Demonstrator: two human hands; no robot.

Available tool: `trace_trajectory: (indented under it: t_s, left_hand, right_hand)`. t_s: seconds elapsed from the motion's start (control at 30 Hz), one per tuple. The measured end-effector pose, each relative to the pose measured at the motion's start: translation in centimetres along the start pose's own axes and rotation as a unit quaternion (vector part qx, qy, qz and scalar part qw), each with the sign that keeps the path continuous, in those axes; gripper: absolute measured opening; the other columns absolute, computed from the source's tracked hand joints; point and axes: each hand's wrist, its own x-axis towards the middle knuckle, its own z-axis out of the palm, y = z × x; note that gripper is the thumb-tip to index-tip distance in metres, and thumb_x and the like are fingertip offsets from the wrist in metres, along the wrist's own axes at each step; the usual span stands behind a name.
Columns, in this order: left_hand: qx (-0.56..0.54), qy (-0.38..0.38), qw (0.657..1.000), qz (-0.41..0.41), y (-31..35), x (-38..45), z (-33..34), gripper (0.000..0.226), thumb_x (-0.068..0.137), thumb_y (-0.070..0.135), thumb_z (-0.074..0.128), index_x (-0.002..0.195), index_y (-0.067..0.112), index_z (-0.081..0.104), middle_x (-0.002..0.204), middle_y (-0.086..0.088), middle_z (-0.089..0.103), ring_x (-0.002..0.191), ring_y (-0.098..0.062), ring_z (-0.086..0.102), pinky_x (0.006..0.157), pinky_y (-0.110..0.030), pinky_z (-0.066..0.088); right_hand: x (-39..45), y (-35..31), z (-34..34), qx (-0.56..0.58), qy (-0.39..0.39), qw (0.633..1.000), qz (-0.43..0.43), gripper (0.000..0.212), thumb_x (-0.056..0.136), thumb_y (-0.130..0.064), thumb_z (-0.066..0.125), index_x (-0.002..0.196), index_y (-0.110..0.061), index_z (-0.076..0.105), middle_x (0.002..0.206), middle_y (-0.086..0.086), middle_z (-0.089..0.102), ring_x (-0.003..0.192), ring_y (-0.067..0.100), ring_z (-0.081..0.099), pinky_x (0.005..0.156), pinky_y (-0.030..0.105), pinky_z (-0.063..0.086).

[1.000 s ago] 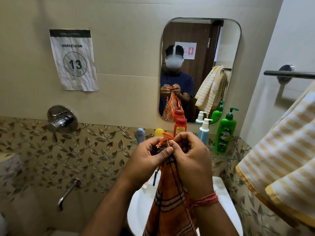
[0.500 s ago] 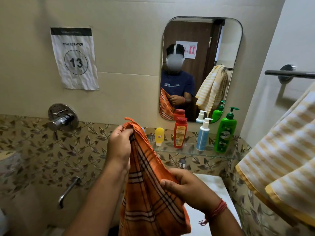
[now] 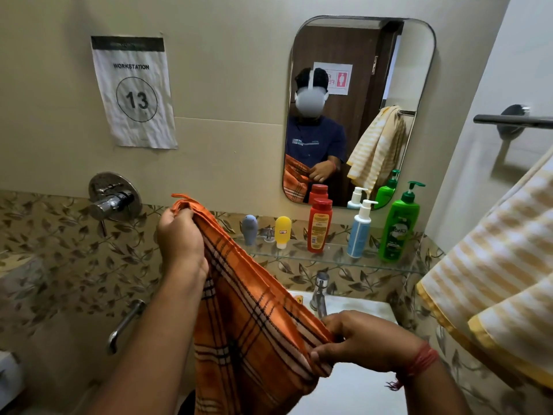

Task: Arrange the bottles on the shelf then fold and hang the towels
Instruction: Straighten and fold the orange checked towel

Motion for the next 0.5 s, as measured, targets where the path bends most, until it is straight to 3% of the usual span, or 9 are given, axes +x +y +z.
trace_trajectory:
  t_s: [0.07, 0.13, 0.23, 0.33, 0.4, 0.43, 0.5]
  left_hand:
    - [-0.006, 0.018, 1.0, -0.003, -0.1, 0.6, -0.3, 0.035, 0.095, 0.012, 0.046, 0.127, 0.001, 0.057, 0.067, 0.005, 0.054, 0.054, -0.008, 0.052, 0.05, -0.02, 0.045]
    - [-0.002, 0.029, 1.0, 0.009, -0.2, 0.6, -0.7, 0.036, 0.095, 0.01, 0.046, 0.127, -0.003, 0.055, 0.065, 0.006, 0.05, 0.051, -0.005, 0.048, 0.045, -0.016, 0.04]
    - [0.012, 0.034, 0.999, 0.01, -0.7, 0.7, -1.3, 0.039, 0.095, 0.011, 0.045, 0.131, -0.003, 0.052, 0.077, 0.003, 0.055, 0.063, -0.008, 0.053, 0.049, -0.016, 0.041]
    - [0.023, 0.037, 0.999, 0.009, -1.0, 0.8, -2.0, 0.042, 0.096, 0.013, 0.046, 0.137, 0.001, 0.051, 0.098, -0.011, 0.069, 0.082, -0.014, 0.068, 0.053, -0.016, 0.046]
    - [0.028, 0.035, 0.999, 0.01, -1.2, 0.8, -2.3, 0.038, 0.098, 0.013, 0.045, 0.134, 0.005, 0.055, 0.092, -0.005, 0.067, 0.077, -0.01, 0.065, 0.053, -0.016, 0.046]
    - [0.032, 0.035, 0.999, 0.012, -1.2, 0.7, -2.4, 0.035, 0.099, 0.013, 0.045, 0.131, 0.007, 0.057, 0.087, 0.001, 0.063, 0.072, -0.008, 0.061, 0.054, -0.017, 0.045]
    - [0.034, 0.041, 0.999, 0.009, -1.2, 0.6, -2.4, 0.032, 0.1, 0.013, 0.043, 0.127, 0.01, 0.059, 0.083, 0.006, 0.06, 0.07, -0.006, 0.057, 0.058, -0.019, 0.044]
  right_hand:
    - [-0.4, 0.5, -0.5, -0.061, 0.028, 0.997, 0.027, 0.031, 0.086, -0.06, 0.061, 0.082, -0.032, 0.072, 0.101, -0.006, 0.059, 0.093, 0.011, 0.057, 0.082, 0.032, 0.051]
    - [-0.8, 0.6, -0.9, -0.103, 0.062, 0.992, 0.047, 0.022, 0.087, -0.059, 0.06, 0.078, -0.041, 0.067, 0.102, -0.008, 0.051, 0.095, 0.006, 0.048, 0.076, 0.023, 0.043]
    - [-1.3, 1.3, -1.7, -0.094, 0.166, 0.979, 0.079, 0.014, 0.089, -0.054, 0.06, 0.081, -0.043, 0.066, 0.099, -0.015, 0.051, 0.091, 0.003, 0.052, 0.076, 0.023, 0.047]
    - [-2.1, 1.5, -2.7, -0.083, 0.335, 0.938, 0.032, 0.021, 0.092, -0.041, 0.06, 0.074, -0.033, 0.063, 0.077, -0.009, 0.061, 0.073, 0.007, 0.059, 0.068, 0.029, 0.052]
    - [-2.7, 0.8, -3.1, -0.013, 0.418, 0.908, -0.027, 0.024, 0.092, -0.036, 0.06, 0.072, -0.023, 0.063, 0.065, -0.003, 0.062, 0.064, 0.006, 0.06, 0.058, 0.019, 0.049]
    - [-2.9, 0.5, -3.2, 0.028, 0.429, 0.902, -0.043, 0.025, 0.092, -0.037, 0.06, 0.074, -0.02, 0.062, 0.064, -0.001, 0.063, 0.063, 0.005, 0.062, 0.058, 0.018, 0.051]
    - [-3.0, 0.0, -3.4, 0.097, 0.413, 0.904, -0.06, 0.028, 0.089, -0.041, 0.057, 0.08, -0.015, 0.063, 0.071, 0.003, 0.068, 0.068, 0.01, 0.069, 0.063, 0.031, 0.06]
